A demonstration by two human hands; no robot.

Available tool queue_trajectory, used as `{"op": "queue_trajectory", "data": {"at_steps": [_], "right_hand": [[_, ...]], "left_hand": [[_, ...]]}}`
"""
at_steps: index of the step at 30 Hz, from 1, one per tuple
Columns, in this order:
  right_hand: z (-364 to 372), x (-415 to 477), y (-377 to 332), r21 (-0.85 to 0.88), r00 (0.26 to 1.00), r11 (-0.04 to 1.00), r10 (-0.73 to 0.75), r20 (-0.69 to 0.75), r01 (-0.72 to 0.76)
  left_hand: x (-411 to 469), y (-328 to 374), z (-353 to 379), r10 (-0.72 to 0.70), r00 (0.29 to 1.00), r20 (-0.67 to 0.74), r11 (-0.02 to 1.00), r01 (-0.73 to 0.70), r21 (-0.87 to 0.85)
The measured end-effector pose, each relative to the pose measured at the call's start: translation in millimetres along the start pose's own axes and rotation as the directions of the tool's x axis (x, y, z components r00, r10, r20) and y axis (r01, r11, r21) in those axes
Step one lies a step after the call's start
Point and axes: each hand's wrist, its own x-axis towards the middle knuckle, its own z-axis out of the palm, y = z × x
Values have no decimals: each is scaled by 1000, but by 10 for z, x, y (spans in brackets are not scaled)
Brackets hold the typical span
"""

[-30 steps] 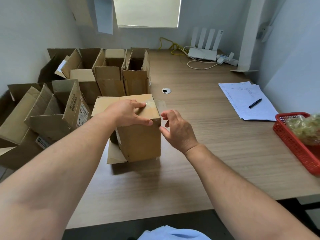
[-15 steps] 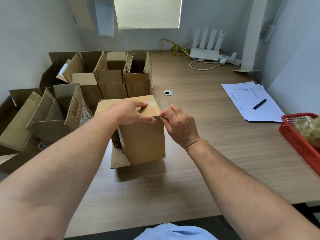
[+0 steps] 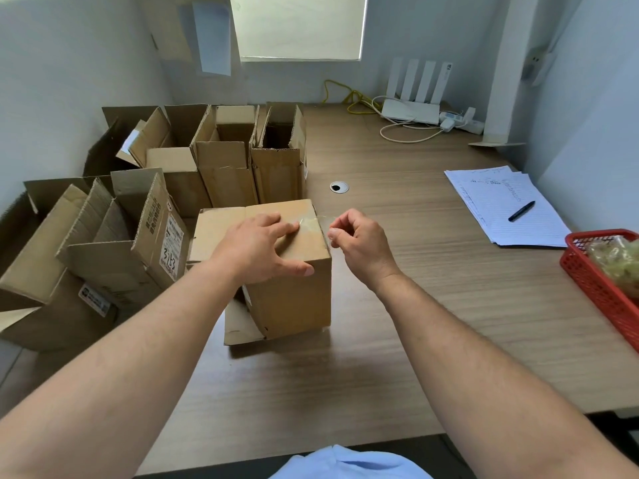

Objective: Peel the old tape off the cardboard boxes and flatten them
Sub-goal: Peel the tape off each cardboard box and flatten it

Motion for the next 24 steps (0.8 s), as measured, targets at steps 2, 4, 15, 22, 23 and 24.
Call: {"op": "queue_trajectory", "data": {"at_steps": [2,4,15,22,23,24], "right_hand": [[25,-13,55,-23,1000,1000,11,-27,-12],[28,-2,82,-23,997,999,30,-71,-32],[-91,285,-140,415,925,834,376,57,-365],[-234,288,-54,493,871,760,492,-8,-424],[-250,287,-60,549,858,719,514,-7,-426],[-269,301,-80,591,856,698,516,-24,-404]], "left_hand": [[-100,19,79,19,1000,-24,1000,-19,4],[-198,36,158,41,998,-37,999,-41,3],[-321,27,242,74,995,-68,997,-74,5],[-318,50,222,45,996,-82,998,-48,-31],[-318,50,220,44,996,-83,998,-47,-35],[-317,51,220,41,996,-85,998,-45,-39]]}}
